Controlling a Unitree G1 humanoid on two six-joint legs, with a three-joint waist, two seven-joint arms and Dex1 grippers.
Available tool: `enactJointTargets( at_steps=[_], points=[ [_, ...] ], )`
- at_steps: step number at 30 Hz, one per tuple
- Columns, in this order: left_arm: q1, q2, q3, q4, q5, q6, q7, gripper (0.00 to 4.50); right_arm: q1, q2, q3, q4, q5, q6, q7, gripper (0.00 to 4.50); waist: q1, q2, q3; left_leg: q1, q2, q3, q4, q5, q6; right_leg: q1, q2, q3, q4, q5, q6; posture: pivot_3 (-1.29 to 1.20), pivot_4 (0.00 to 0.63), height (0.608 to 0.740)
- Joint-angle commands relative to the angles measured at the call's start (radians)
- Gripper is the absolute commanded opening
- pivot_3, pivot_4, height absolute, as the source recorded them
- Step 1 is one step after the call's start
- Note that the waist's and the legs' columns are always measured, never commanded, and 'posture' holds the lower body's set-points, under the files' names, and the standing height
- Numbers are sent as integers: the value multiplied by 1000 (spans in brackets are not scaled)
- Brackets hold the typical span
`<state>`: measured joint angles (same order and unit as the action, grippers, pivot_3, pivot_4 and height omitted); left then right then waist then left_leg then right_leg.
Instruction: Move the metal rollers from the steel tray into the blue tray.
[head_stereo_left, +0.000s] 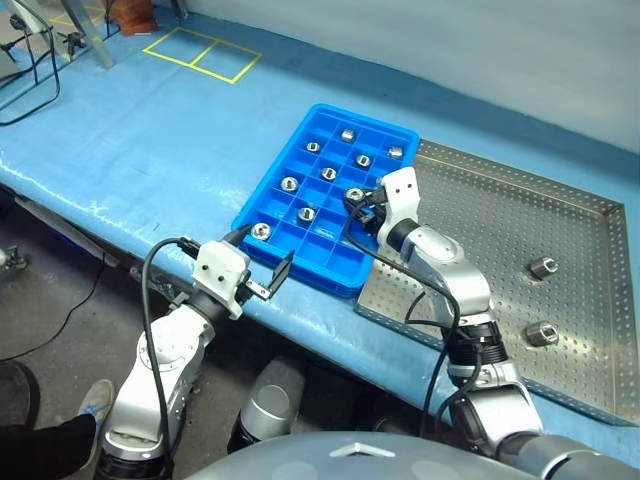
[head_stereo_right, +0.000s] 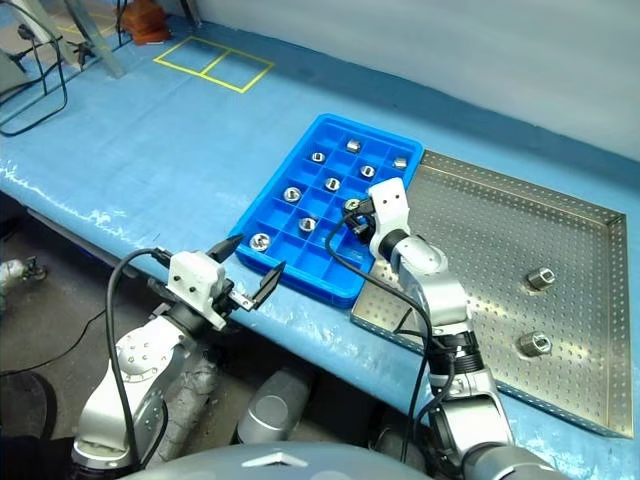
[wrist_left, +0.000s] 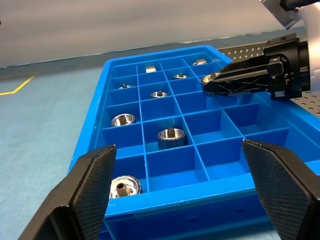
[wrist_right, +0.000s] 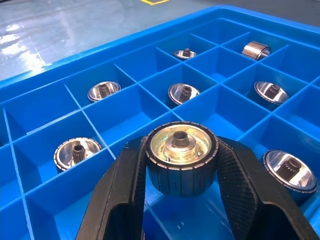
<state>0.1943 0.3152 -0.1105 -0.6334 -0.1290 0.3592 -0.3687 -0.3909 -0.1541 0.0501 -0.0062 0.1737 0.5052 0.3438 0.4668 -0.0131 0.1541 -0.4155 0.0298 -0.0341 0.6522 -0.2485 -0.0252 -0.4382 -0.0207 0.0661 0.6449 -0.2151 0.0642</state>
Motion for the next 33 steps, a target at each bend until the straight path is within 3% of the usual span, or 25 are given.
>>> enactJointTargets(
  at_steps=[1,15,22,28,33],
  points=[
    [5,-7,-7,-16,-1,-22,6,4414,-22,20,-8,-7,21,-28,4,1716,-1,0,0,0,0,0,0,0,0,0,0,0,0,0,0,475,150,740],
    [30,-15,4,-28,19,-23,52,4414,-47,28,6,66,-26,-67,-22,1716,9,0,0,0,0,0,0,0,0,0,0,0,0,0,1,504,150,740],
    [-4,-22,4,-4,19,-34,56,4414,-41,39,-36,61,-10,-99,-45,3910,11,0,0,0,0,0,0,1,0,0,0,0,0,0,1,451,150,740],
    [-129,-53,-11,90,-38,-61,-1,4414,47,-18,-141,-95,5,-104,-82,3910,-3,1,-1,0,0,0,1,2,0,1,0,0,-1,0,2,299,150,740],
    [-247,-51,-44,189,-54,-91,-79,4414,159,-93,-230,-245,32,-41,-95,3910,-90,3,-1,0,-1,-1,2,1,1,4,0,1,-2,1,2,176,150,740]
  ],
)
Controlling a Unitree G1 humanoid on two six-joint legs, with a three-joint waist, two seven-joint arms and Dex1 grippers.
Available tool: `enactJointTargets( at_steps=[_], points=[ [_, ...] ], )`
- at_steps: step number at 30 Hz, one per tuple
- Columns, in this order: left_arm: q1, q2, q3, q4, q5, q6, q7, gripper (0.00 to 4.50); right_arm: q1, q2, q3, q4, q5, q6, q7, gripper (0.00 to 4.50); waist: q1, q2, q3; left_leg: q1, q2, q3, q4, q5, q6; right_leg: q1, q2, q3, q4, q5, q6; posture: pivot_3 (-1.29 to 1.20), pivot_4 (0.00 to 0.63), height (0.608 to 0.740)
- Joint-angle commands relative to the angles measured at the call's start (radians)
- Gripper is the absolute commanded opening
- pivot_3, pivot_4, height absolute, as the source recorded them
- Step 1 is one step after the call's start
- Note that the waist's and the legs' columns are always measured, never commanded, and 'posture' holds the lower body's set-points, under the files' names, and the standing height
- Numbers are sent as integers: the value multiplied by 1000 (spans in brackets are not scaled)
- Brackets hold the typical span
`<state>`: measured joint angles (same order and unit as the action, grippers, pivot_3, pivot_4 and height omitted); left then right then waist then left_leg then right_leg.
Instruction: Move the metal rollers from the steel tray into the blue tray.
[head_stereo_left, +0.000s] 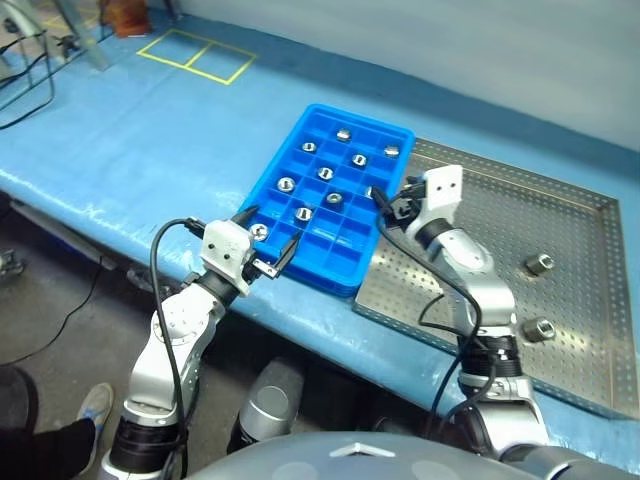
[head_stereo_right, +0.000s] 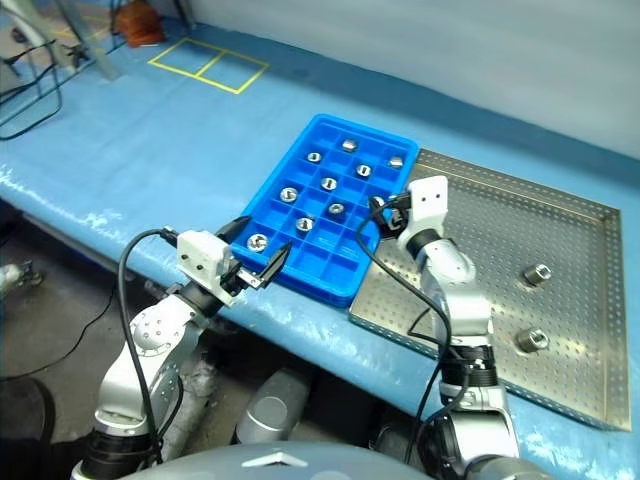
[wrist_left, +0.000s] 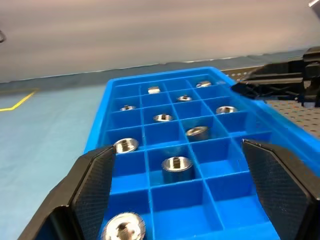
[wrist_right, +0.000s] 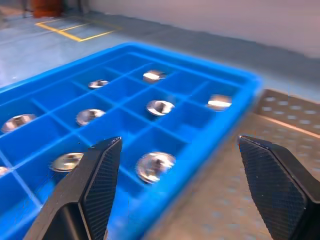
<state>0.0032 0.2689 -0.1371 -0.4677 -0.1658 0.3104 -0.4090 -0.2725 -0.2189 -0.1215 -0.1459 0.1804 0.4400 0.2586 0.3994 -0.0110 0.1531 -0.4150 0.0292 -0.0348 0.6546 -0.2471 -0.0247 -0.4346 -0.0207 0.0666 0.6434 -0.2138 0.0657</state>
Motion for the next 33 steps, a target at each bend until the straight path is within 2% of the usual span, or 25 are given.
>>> enactJointTargets(
  at_steps=[1,9,13,17,20,23,29,33],
  points=[
    [-79,-3,-22,44,-18,-49,-52,4414,60,-41,-76,-132,29,39,-17,3910,-42,1,0,0,0,-1,0,0,0,1,0,0,0,0,-1,156,150,740],
    [-149,-14,-47,132,-21,-84,-108,4414,147,-92,-137,-248,52,131,-43,3910,-289,2,-1,4,0,-2,6,-2,5,8,0,2,0,2,-3,68,150,740],
    [-156,-20,-60,150,-14,-98,-117,4414,174,-136,-112,-266,54,253,-31,3910,-370,2,-1,6,0,-2,6,-2,6,10,0,3,1,2,-3,61,150,740],
    [-154,-27,-48,148,-23,-102,-111,4414,177,-137,-129,-275,114,376,-20,3910,-400,2,0,10,0,-2,5,-1,8,14,0,3,2,1,-3,67,150,740],
    [-147,-38,-31,149,-34,-101,-98,4414,171,-145,-133,-258,130,434,-20,3910,-408,1,0,19,-1,-2,5,-1,8,23,0,4,1,-3,-2,74,150,740],
    [-135,-51,-5,141,-46,-96,-79,4414,161,-133,-148,-233,160,495,-22,3910,-409,1,0,19,-2,-2,6,0,9,23,-1,5,1,-2,-1,87,150,740],
    [-114,-50,23,128,-37,-81,-37,4414,159,-149,-126,-133,133,503,-24,3910,-407,1,0,19,-2,-2,6,0,9,23,-1,6,1,-2,0,111,150,740],
    [-110,-43,39,130,-33,-81,-18,4414,150,-154,-99,-99,115,474,-19,2974,-405,1,0,19,-2,-2,5,0,9,23,-1,6,0,-1,0,126,150,740]
  ],
)
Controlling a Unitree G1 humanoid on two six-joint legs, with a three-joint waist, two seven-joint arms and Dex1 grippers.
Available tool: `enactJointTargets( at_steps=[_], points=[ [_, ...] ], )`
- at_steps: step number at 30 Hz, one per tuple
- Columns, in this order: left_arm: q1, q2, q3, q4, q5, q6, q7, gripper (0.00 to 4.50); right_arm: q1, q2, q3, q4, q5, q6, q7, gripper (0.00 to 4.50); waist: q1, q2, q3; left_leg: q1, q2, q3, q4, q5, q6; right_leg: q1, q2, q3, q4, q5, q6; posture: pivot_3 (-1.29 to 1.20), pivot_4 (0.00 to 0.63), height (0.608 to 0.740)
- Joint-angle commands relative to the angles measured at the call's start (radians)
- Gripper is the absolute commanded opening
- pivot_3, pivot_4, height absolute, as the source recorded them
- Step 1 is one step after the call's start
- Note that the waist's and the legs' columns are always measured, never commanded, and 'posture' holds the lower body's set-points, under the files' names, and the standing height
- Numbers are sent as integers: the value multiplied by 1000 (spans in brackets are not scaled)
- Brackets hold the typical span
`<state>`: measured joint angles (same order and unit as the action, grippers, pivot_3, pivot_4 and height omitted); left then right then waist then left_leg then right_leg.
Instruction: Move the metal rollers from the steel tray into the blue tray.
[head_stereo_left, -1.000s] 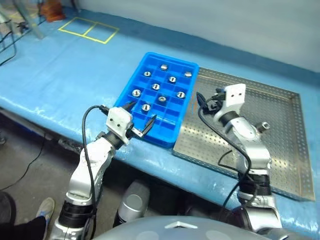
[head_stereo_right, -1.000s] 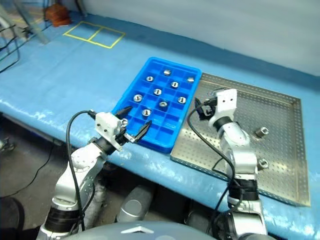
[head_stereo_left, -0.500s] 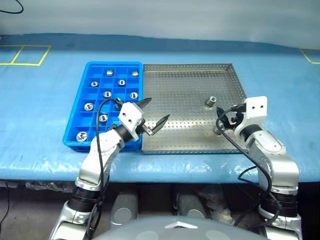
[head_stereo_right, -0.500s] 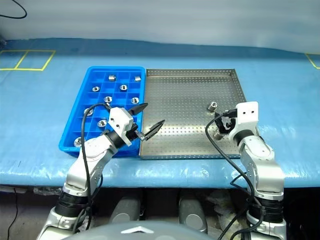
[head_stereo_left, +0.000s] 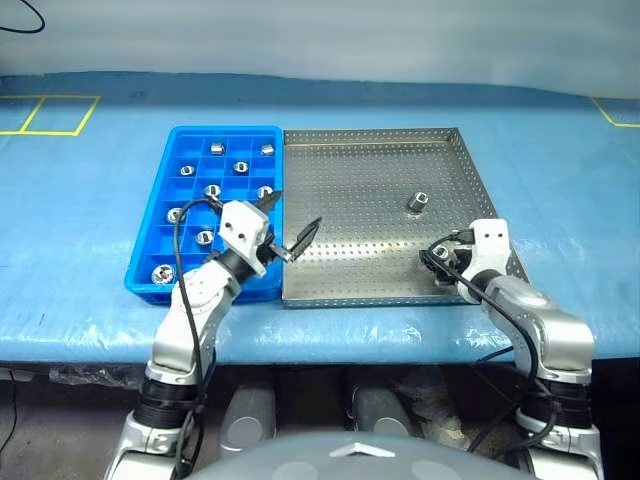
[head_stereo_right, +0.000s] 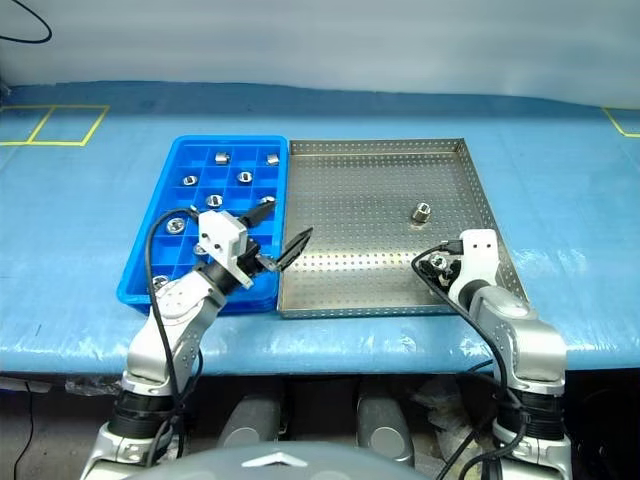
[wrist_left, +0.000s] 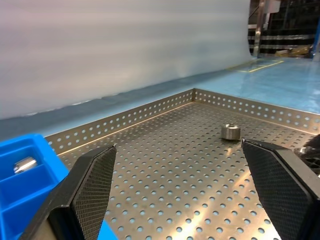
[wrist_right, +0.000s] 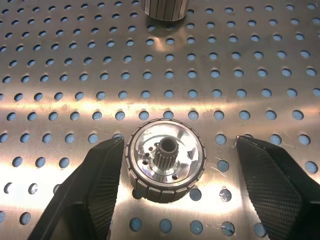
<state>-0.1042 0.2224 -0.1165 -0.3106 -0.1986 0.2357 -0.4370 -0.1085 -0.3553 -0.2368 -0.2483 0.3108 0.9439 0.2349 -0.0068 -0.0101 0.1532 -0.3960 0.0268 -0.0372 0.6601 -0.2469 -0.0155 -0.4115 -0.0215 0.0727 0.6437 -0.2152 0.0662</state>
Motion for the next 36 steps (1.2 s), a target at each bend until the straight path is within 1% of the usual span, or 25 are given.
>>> enactJointTargets(
  at_steps=[1,3,4,7,9,13,18,20,22,25,30,36],
  points=[
    [-3,6,20,-31,-2,-7,10,4414,-15,-18,22,7,-19,-37,8,2677,2,0,0,0,0,0,0,0,0,0,0,0,0,0,0,137,150,740],
    [1,9,24,-44,-6,-7,11,4414,-24,-10,31,-1,-20,-60,15,1947,4,0,0,0,0,0,0,0,0,0,0,0,0,0,0,151,150,740],
    [3,11,27,-51,-6,-7,13,4414,-32,-5,36,-8,-20,-80,21,1704,3,0,0,0,0,0,0,0,0,0,0,0,0,0,0,162,150,740],
    [25,20,26,-79,6,-2,24,4414,-71,12,78,-29,-35,-213,49,1715,3,0,1,0,0,0,0,0,0,-1,0,0,0,0,0,208,150,740],
    [53,29,24,-111,-13,-1,12,4414,-118,56,86,-22,-28,-294,43,1715,5,0,1,0,0,0,-1,0,0,-1,0,0,0,0,0,246,150,740],
    [126,40,32,-184,-19,17,25,4414,-205,99,179,27,-49,-399,91,1715,32,-1,2,0,1,0,-2,0,0,-1,0,0,0,0,0,324,150,740],
    [213,42,52,-250,-1,30,72,4414,-283,129,262,122,-49,-427,158,1715,87,-1,2,0,0,-2,-5,0,0,-2,0,-2,0,0,-1,394,150,740],
    [227,43,57,-262,-2,31,80,4414,-297,133,280,141,-47,-449,185,1715,113,-1,2,-1,0,-2,-5,0,0,-3,0,-2,0,-1,-5,408,150,740],
    [234,47,63,-268,3,33,87,4414,-308,140,292,152,-34,-465,216,1715,133,-1,3,-2,0,-3,-5,0,0,-3,0,-3,-1,-1,-5,423,150,740],
    [252,48,77,-285,3,32,99,4414,-321,154,326,151,4,-481,306,1715,150,0,3,-2,0,-3,-5,0,0,-3,0,-4,-1,-2,-4,457,150,740],
    [310,50,91,-328,-1,33,112,4414,-346,161,380,177,5,-493,390,1715,171,0,3,-2,0,-4,-6,0,0,-3,0,-4,-1,-3,-4,507,150,740],
    [368,47,101,-374,3,31,137,4414,-361,161,425,227,-21,-517,444,1715,229,0,3,-2,0,-5,-7,0,0,-4,0,-6,-1,-4,-5,566,150,740]
  ],
)
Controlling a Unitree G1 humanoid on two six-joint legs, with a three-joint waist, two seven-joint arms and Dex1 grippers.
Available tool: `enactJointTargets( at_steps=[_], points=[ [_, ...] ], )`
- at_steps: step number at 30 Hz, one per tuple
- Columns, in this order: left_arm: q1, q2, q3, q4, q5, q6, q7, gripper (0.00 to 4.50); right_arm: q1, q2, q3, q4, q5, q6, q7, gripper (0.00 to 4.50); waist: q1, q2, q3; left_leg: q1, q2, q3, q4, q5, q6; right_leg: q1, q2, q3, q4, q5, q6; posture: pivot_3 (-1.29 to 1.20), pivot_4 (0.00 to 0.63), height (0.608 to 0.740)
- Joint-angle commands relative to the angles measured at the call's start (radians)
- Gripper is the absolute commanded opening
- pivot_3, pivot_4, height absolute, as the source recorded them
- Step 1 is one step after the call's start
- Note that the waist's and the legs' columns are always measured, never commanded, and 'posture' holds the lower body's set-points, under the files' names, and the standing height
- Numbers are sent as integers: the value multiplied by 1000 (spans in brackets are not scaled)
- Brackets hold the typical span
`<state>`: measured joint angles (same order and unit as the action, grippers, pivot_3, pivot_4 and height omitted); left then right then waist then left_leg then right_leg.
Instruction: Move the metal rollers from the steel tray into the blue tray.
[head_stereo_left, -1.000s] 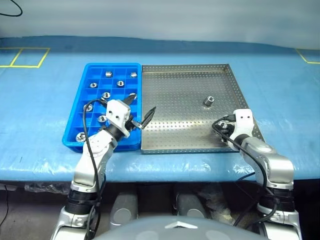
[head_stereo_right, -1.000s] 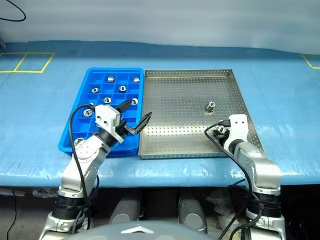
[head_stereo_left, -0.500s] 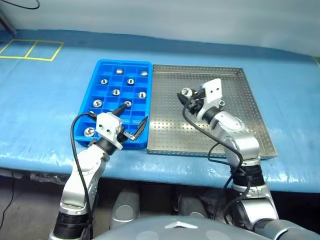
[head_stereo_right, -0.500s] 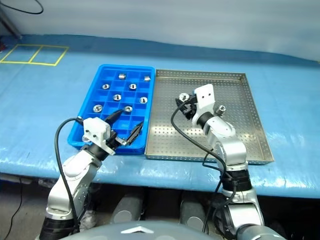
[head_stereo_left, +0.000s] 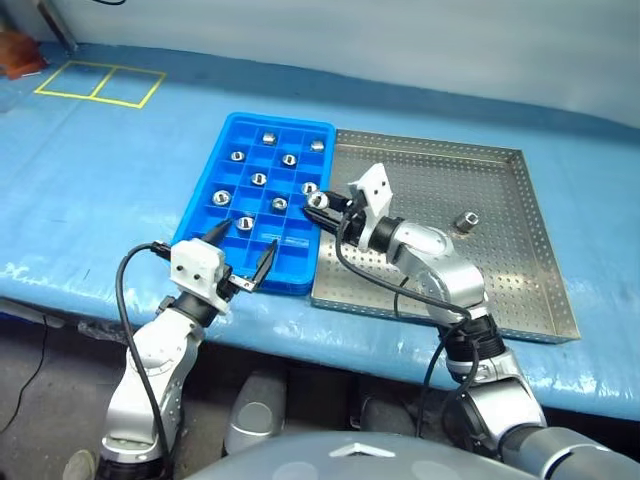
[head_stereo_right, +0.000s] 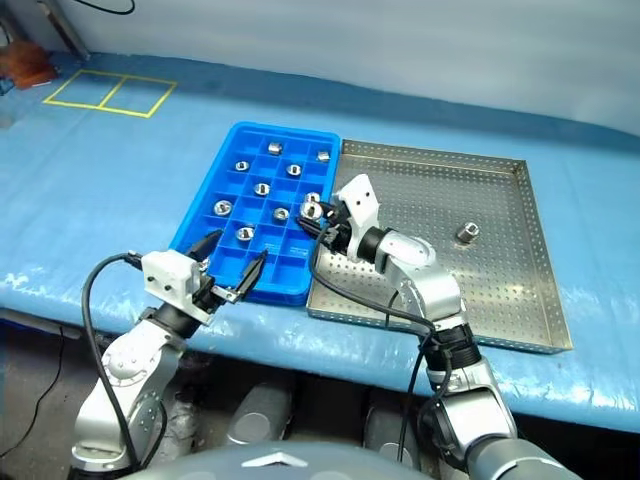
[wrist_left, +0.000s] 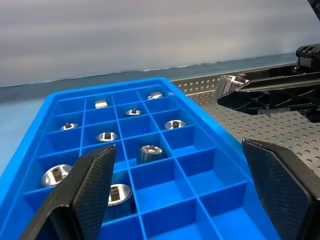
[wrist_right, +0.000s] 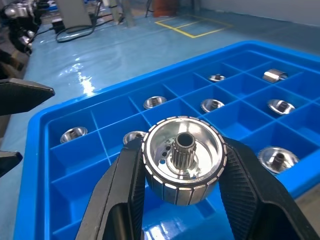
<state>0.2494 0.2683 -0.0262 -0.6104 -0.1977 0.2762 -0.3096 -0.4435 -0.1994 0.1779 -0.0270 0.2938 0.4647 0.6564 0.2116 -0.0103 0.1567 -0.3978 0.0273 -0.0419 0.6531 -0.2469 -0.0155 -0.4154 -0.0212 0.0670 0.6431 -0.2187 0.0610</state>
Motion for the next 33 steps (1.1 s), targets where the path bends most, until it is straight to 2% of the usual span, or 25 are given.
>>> enactJointTargets(
  at_steps=[1,9,12,19,26,33],
  points=[
    [26,1,13,-83,1,-11,13,4414,-30,7,17,15,-7,-42,29,1715,25,0,0,0,0,0,0,0,0,0,0,0,0,0,0,580,150,740],
    [80,-2,31,-109,5,-13,39,4414,-36,-12,94,53,-38,-36,108,1715,146,0,0,-3,0,1,-1,0,-1,-5,0,-1,0,-1,0,618,150,740],
    [81,-2,31,-111,5,-14,43,4414,-35,-23,109,59,-48,-27,124,1715,196,0,0,-10,1,2,-1,1,-3,-12,0,-1,0,0,0,621,150,740],
    [70,4,31,-107,2,-13,45,4414,-18,-54,91,52,-53,-18,120,1715,312,0,0,-16,1,3,-1,1,-7,-18,0,-2,0,0,1,597,150,740],
    [35,7,20,-85,-1,-9,32,4414,-4,-119,43,12,-37,-1,126,1715,369,-1,0,-19,1,3,-1,1,-10,-27,0,-3,0,0,1,561,150,740],
    [-11,12,6,-58,-8,-6,5,4414,23,-166,30,-42,-21,24,142,1715,369,-1,0,-20,1,4,-1,1,-10,-27,0,-4,0,0,1,506,150,740]
  ],
)
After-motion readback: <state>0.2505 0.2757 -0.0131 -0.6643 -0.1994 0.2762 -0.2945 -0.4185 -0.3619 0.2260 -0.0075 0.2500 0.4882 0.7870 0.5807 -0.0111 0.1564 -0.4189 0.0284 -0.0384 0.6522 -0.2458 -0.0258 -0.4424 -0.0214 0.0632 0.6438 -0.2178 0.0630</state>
